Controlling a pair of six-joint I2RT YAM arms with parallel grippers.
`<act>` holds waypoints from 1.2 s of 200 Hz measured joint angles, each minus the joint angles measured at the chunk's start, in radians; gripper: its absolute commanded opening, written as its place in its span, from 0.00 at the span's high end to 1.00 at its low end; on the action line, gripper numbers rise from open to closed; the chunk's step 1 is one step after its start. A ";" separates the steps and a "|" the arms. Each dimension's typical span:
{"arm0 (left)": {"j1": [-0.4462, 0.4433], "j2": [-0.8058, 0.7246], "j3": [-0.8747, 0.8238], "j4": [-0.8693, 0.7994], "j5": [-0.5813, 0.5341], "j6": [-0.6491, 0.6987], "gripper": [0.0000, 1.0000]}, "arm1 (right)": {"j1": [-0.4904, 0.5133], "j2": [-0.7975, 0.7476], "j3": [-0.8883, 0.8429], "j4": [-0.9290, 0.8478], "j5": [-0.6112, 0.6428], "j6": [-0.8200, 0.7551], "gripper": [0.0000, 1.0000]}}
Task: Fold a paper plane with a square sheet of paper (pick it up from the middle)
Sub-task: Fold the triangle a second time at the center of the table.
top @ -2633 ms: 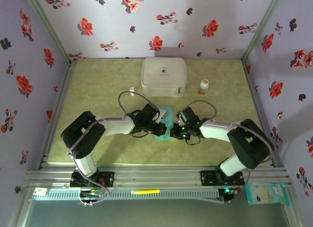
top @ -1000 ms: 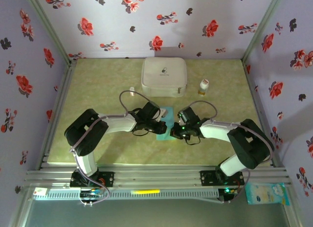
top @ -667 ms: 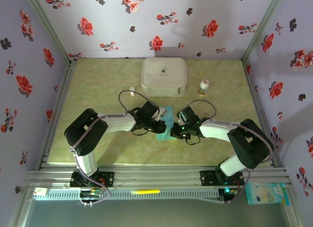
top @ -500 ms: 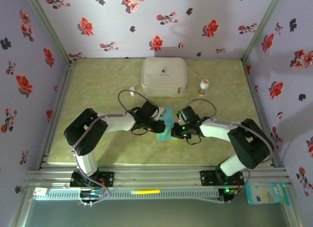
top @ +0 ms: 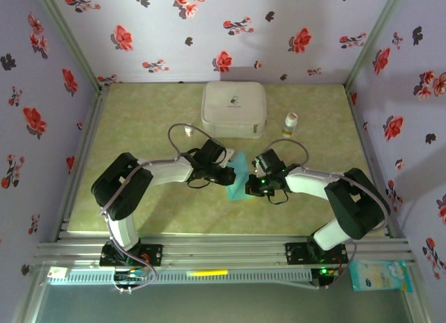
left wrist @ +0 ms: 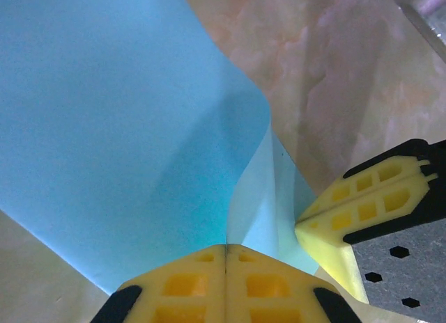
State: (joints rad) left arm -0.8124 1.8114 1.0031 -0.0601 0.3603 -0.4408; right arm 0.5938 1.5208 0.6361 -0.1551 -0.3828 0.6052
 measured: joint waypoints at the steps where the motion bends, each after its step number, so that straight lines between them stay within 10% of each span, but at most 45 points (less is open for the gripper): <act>1: 0.000 0.001 0.001 0.000 0.000 0.001 0.94 | 0.000 0.000 0.000 0.000 0.000 0.000 0.99; 240: 0.015 0.058 0.064 -0.099 -0.058 0.127 0.93 | -0.005 0.011 0.009 -0.008 -0.018 -0.004 0.98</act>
State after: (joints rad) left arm -0.7975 1.8690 1.0672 -0.1589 0.3027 -0.3134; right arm 0.5888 1.5318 0.6453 -0.1635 -0.4011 0.6010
